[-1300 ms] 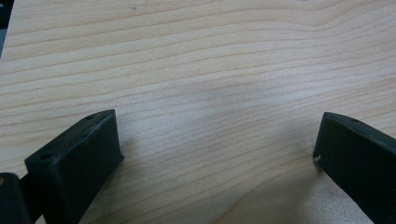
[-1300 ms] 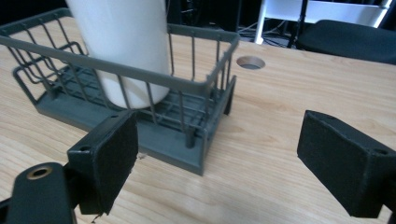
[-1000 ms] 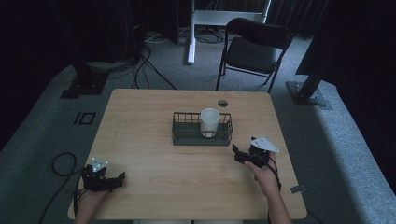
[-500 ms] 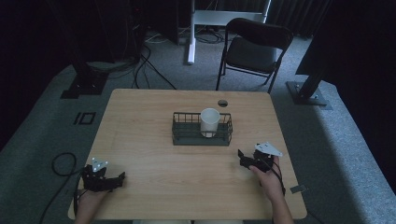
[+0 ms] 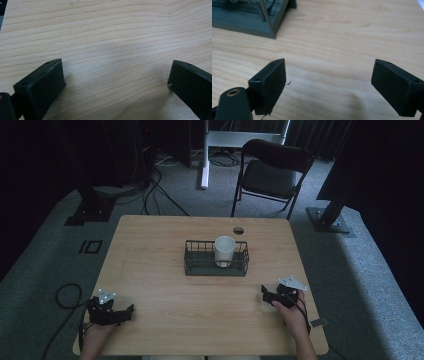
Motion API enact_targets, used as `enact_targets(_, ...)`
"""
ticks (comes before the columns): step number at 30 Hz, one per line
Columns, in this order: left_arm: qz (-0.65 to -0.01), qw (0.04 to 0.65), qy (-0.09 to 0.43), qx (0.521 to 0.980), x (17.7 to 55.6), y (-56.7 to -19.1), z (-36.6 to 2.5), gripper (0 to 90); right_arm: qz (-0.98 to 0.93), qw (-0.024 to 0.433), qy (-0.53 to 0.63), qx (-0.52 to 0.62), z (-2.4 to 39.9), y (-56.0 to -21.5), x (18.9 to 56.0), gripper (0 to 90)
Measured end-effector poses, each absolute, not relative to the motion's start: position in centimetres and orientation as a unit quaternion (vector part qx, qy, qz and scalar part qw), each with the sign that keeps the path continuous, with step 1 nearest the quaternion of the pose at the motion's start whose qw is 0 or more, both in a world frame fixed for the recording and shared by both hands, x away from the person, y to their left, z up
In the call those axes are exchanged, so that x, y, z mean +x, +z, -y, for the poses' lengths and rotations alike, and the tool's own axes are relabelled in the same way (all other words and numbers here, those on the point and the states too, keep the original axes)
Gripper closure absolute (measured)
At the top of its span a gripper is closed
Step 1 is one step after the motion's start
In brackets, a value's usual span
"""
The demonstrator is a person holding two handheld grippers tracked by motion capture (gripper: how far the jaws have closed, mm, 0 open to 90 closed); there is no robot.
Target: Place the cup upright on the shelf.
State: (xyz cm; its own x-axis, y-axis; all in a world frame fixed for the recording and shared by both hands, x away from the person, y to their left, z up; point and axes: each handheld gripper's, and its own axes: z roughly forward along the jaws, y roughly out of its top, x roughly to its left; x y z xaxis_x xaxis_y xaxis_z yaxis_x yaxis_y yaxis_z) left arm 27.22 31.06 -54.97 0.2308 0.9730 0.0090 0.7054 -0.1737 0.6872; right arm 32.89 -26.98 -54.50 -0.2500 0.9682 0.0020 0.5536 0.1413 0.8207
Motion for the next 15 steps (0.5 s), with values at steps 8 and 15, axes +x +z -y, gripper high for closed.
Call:
enact_targets(8,-0.575,0.287,0.233,0.73,27.2,-55.0,-31.1,1.0,-0.699,0.276,0.336,0.568,28.2,-54.7,32.6,13.1)
enact_targets(15,-0.575,0.288,0.233,0.73,27.2,-55.0,-31.1,0.9,-0.695,0.264,0.316,0.589,29.1,-54.9,32.4,13.2)
